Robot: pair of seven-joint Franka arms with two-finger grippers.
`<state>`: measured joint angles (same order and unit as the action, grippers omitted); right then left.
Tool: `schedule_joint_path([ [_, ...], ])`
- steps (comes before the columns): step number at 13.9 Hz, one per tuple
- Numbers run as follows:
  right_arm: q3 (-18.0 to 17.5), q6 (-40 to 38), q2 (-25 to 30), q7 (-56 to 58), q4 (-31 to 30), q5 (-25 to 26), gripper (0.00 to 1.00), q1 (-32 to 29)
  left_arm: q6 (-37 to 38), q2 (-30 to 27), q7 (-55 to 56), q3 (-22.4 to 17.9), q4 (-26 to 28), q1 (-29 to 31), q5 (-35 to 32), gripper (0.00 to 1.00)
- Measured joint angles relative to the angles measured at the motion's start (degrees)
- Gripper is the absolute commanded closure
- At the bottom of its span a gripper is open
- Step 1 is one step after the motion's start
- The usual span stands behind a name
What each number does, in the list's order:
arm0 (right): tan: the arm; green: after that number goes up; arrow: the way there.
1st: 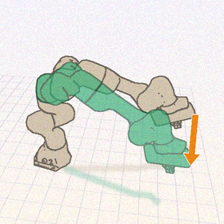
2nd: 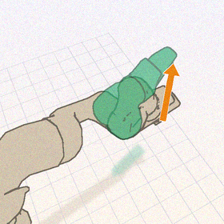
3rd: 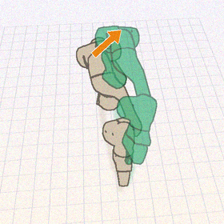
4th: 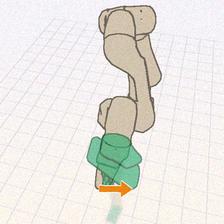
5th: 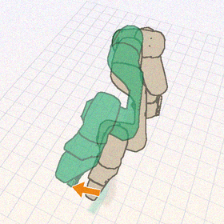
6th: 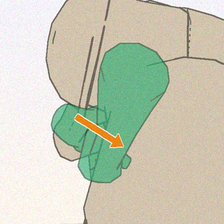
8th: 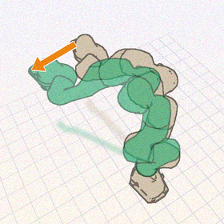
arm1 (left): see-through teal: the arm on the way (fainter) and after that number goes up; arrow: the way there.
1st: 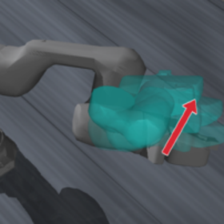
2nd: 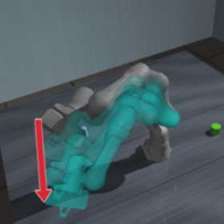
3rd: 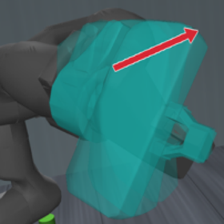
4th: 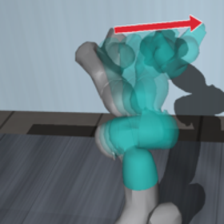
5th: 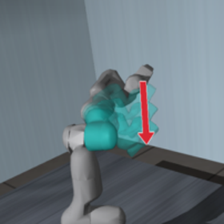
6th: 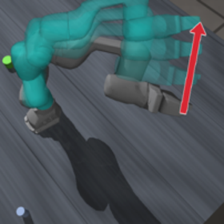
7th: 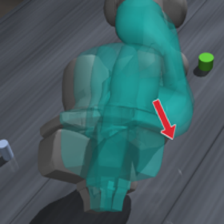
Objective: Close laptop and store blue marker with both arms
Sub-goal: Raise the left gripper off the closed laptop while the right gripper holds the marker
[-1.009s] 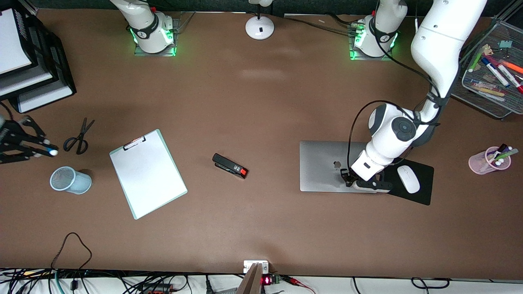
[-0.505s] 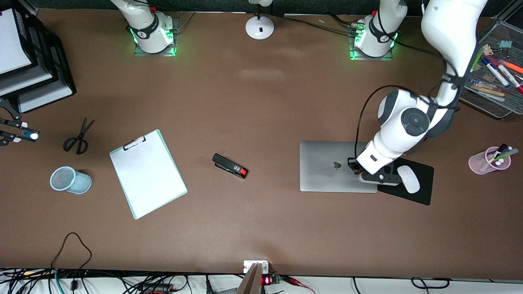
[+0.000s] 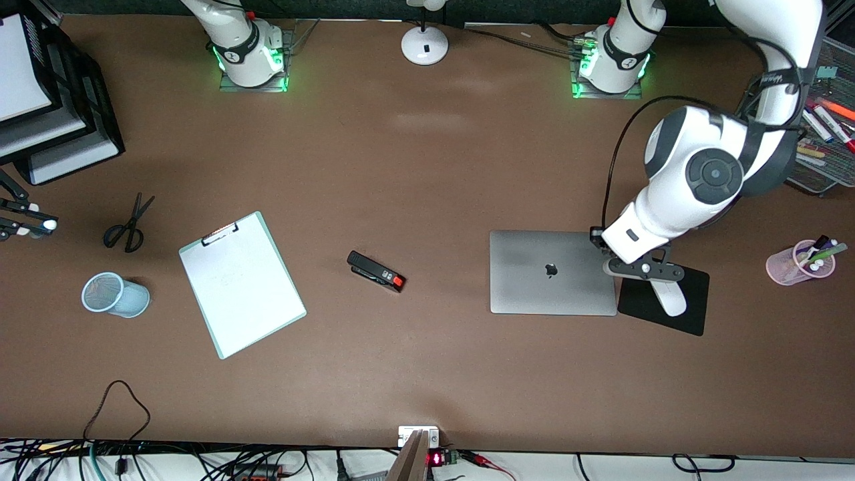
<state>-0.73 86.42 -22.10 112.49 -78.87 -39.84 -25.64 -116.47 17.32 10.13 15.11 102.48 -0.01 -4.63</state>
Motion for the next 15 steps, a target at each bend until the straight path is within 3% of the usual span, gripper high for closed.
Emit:
schedule_joint_path([
  [6, 0.0, -1.3, -10.5, 14.5, -0.3, -11.3, 1.00, -5.8, 6.4, -1.8, -1.7, -0.1, -2.6, 0.3, 0.0, 0.00],
  [15, 0.0, -1.8, -18.3, 20.8, -0.2, -20.0, 1.00, -8.8, 29.1, -3.5, -8.0, -0.2, -19.0, 3.6, 0.0, 0.00],
])
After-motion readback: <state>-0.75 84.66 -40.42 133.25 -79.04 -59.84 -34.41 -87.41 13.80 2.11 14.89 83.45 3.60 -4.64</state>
